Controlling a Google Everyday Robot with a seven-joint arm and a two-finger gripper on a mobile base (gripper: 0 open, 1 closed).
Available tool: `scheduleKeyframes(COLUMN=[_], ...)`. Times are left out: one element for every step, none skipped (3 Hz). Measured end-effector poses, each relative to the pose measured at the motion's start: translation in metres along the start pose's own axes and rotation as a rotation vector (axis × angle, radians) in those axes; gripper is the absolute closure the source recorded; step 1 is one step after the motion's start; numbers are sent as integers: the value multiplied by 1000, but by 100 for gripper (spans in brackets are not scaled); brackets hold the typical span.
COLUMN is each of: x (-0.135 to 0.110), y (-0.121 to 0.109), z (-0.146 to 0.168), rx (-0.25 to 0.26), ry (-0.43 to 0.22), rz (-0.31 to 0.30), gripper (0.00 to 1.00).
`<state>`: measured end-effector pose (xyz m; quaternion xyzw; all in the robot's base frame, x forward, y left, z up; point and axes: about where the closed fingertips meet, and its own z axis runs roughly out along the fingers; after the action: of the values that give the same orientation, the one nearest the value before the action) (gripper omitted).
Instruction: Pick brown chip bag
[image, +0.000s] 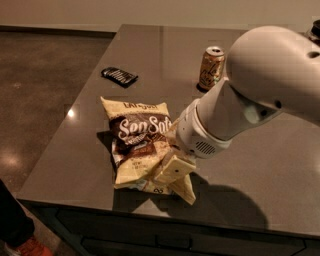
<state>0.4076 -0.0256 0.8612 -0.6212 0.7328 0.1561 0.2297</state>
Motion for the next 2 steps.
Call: scheduleKeyframes(x=[-7, -14], y=[-3, -15], z=[-7, -22], rx=[6, 28], ry=[-18, -41], rz=[1, 10], gripper=[83, 100])
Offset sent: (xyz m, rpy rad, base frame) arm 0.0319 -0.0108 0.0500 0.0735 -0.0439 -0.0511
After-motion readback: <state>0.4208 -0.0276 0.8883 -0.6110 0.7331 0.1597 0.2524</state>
